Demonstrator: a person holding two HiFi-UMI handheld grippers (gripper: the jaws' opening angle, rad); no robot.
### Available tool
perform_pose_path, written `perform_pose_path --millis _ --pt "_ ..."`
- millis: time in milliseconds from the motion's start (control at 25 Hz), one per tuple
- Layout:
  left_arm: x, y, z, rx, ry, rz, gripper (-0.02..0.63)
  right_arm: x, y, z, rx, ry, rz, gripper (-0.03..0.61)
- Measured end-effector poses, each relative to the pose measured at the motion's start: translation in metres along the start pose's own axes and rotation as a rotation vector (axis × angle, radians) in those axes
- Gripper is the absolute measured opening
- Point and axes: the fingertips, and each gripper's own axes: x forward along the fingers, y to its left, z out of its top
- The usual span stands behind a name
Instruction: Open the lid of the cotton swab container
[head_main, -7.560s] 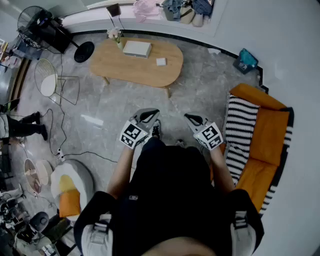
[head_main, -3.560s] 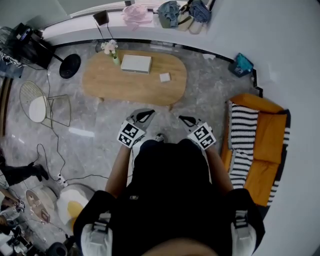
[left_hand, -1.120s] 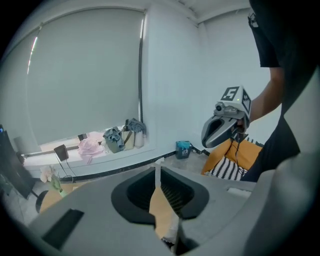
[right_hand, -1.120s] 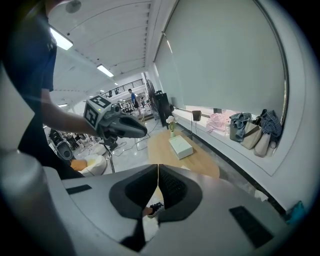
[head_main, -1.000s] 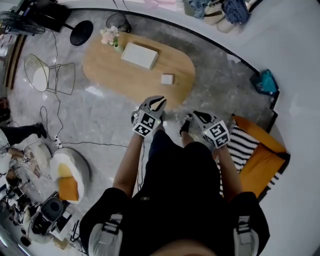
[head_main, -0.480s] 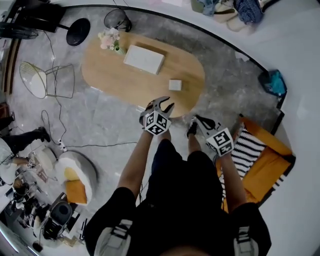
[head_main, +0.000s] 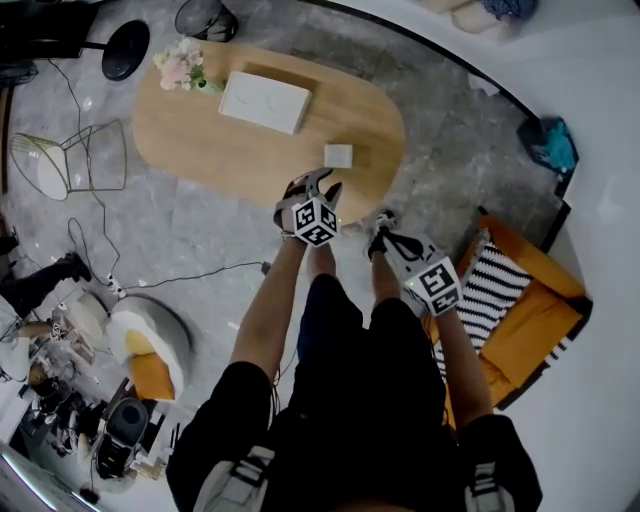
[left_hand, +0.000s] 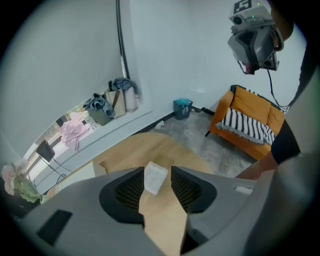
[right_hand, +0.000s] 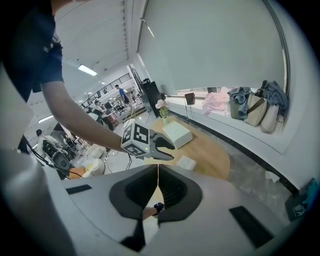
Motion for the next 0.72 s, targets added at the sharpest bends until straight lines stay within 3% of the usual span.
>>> perform_pose_path --millis 480,720 --pt "0.076 0.003 -0.052 0.138 0.127 0.085 0.234 0.015 -0.020 -0.031 0.021 0.027 -0.013 -0.003" --pt "0.104 0.002 -0.062 0.301 0.147 0.136 0.317 0.019 -0.027 -0.053 0.064 0.051 -0.040 -0.003"
